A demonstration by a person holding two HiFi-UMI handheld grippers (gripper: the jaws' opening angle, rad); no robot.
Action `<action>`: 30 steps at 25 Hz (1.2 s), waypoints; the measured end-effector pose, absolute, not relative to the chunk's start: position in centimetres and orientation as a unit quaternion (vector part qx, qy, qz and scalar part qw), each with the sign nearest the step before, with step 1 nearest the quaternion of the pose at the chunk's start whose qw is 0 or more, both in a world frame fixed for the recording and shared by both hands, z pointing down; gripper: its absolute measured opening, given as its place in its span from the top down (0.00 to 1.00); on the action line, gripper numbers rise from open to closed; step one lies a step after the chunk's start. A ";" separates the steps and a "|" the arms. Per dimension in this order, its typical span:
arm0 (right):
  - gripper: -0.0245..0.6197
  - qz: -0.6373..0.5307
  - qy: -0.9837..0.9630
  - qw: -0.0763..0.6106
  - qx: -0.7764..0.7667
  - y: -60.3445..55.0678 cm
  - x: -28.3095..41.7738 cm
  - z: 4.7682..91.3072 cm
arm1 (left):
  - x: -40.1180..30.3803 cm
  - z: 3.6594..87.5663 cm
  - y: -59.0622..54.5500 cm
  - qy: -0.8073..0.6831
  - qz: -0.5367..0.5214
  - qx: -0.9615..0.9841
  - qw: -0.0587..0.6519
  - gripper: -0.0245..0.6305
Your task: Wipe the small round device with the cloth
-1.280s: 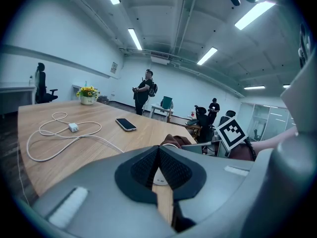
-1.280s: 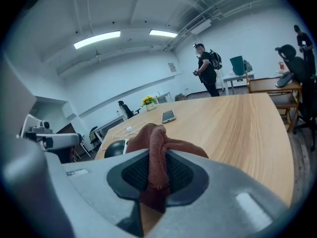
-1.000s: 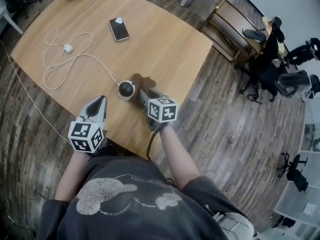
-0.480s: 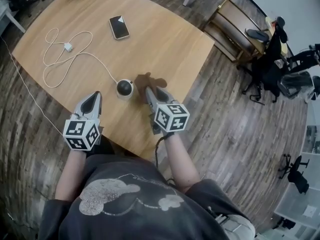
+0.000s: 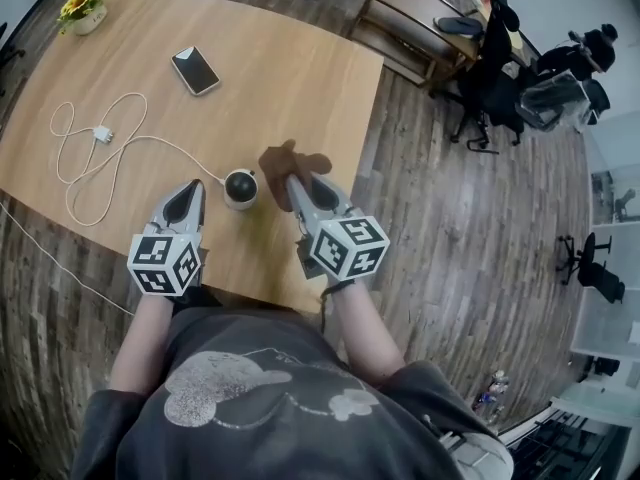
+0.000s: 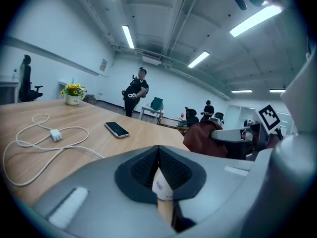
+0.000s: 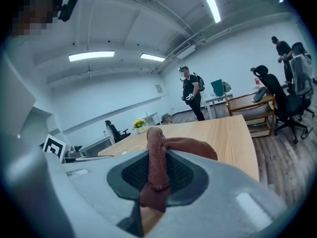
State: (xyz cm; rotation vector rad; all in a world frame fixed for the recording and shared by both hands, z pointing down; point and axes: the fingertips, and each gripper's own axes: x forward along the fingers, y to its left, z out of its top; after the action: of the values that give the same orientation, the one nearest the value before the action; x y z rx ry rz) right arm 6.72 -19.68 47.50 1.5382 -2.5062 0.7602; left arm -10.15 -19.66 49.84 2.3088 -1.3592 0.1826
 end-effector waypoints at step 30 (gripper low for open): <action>0.86 0.290 -0.719 0.127 0.619 -18.2 -7.2 56.1 | -17.4 50.8 -22.6 -0.323 0.107 0.914 0.219 0.93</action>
State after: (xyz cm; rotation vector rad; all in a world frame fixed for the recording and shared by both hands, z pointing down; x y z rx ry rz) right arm -7.17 -18.20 56.09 1.8021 -2.0928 0.8438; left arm -17.35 -22.63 50.79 2.5301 -0.8947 0.2962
